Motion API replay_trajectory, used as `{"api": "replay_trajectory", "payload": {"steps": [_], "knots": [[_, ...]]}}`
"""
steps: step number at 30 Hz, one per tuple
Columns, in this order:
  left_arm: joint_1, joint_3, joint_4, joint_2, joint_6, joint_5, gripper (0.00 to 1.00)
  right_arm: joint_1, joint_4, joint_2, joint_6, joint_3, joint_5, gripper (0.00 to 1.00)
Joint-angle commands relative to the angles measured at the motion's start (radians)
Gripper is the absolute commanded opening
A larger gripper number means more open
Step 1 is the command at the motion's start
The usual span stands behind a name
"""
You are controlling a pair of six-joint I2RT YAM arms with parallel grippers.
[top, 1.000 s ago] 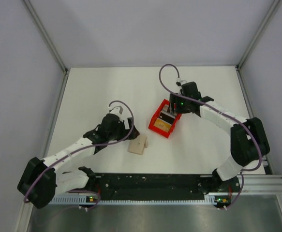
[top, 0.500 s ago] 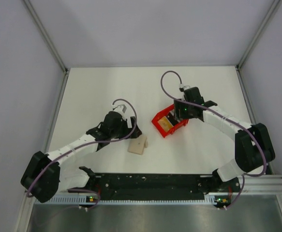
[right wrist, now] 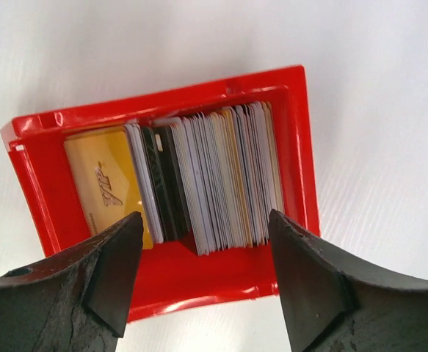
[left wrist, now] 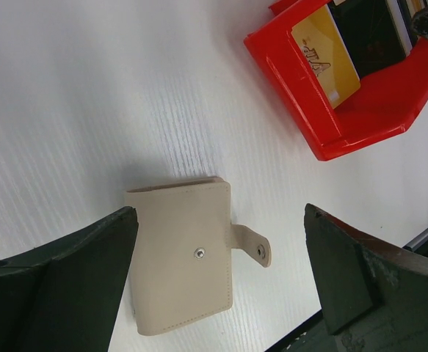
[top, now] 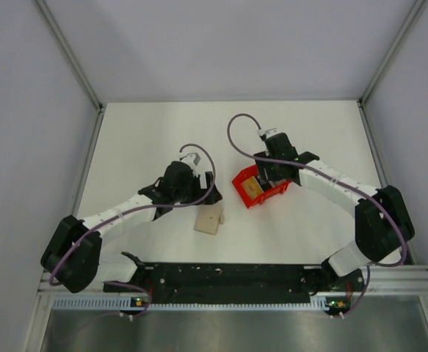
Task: Put the credit cards into the card holder
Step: Pick up the credit card from the storage box.
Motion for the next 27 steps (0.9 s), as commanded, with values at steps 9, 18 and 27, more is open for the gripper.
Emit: {"api": "replay_trajectory", "payload": {"steps": [9,18,27], "knots": [[-0.003,0.0,0.042,-0.012,-0.008,-0.02,0.98,0.106,0.021,0.15,-0.092,0.108,0.278,0.71],[0.0,-0.015,0.031,-0.034,-0.01,-0.042,0.98,0.139,0.026,0.239,-0.102,0.131,0.39,0.73],[-0.001,-0.026,0.017,-0.043,-0.011,-0.059,0.98,0.146,0.026,0.23,-0.086,0.115,0.408,0.61]]}}
